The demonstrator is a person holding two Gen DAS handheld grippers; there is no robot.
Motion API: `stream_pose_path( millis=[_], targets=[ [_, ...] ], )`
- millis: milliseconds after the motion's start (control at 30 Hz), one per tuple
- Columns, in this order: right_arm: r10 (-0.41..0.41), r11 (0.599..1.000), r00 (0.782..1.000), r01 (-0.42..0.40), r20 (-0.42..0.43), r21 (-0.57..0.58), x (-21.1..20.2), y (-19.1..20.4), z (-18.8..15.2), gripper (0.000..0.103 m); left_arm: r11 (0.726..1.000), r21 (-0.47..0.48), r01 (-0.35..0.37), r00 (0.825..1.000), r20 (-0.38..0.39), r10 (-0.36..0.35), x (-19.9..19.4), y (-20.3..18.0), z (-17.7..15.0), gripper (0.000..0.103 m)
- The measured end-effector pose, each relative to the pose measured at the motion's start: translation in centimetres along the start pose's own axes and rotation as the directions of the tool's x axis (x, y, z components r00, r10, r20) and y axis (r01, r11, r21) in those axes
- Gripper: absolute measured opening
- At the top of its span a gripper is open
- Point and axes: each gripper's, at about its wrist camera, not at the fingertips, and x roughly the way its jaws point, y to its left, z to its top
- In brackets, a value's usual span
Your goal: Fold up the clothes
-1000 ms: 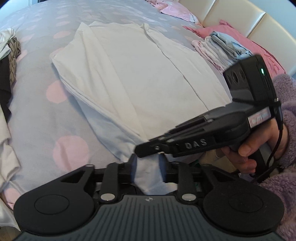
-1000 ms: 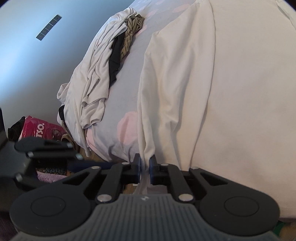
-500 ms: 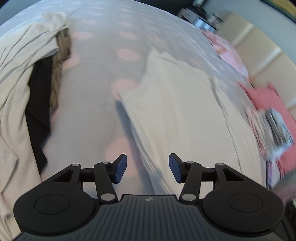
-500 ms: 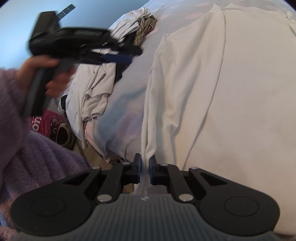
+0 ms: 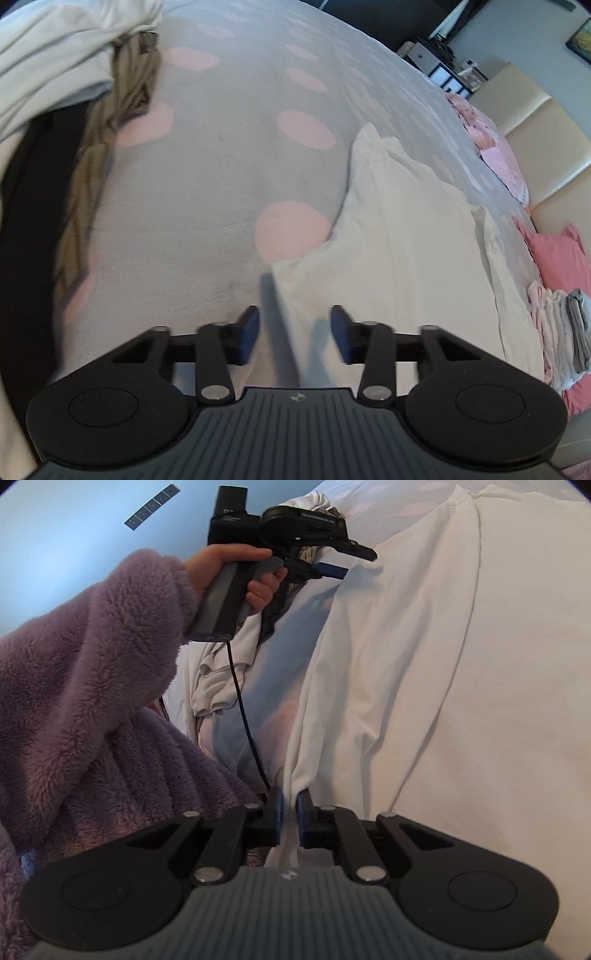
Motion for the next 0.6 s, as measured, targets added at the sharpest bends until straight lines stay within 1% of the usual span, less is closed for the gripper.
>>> stream_pose_path(
  millis=[33,67,200,233,333,433,533,600],
  targets=[
    [0.005,1.000,1.000,-0.005,0.009,0.008,-0.2,-0.1,0.0,0.009,1.000,0.012,-0.003,1.000,0.007,0.003,0.1,-0.3,0.0,0.010],
    [0.010,1.000,1.000,-0.010,0.018,0.018,-0.4,-0.3,0.0,0.009,0.999,0.033,-0.008,1.000,0.023,0.008,-0.1,-0.8,0.1,0.002],
    [0.026,0.998,0.998,-0.029,0.062,0.062,-1.8,-0.8,-0.6,0.008,0.995,0.102,0.015,0.997,0.068,-0.022,-1.7,-3.8,0.7,0.002],
    [0.032,0.997,0.997,-0.037,0.072,0.074,-2.2,-0.9,-0.7,0.008,0.992,0.126,0.023,0.996,0.079,-0.033,-2.1,-4.9,0.8,0.002],
    [0.060,0.990,0.993,-0.072,0.100,0.123,-3.5,-1.3,-1.2,0.008,0.977,0.211,0.015,0.995,0.093,-0.035,-2.7,-8.9,1.1,0.002],
    [0.061,0.981,0.992,-0.081,0.111,0.179,-4.9,-1.6,-2.0,0.008,0.949,0.314,0.002,0.996,0.086,-0.031,-2.4,-12.9,0.9,0.002],
    [0.059,0.959,0.991,-0.090,0.119,0.268,-5.8,-2.6,-3.1,0.007,0.908,0.419,-0.019,0.998,0.067,-0.010,-1.1,-16.6,0.2,0.002],
    [0.055,0.941,0.991,-0.092,0.123,0.327,-6.4,-3.4,-4.0,0.007,0.881,0.473,-0.023,0.999,0.048,0.000,0.1,-18.7,-0.4,0.002]
  ],
)
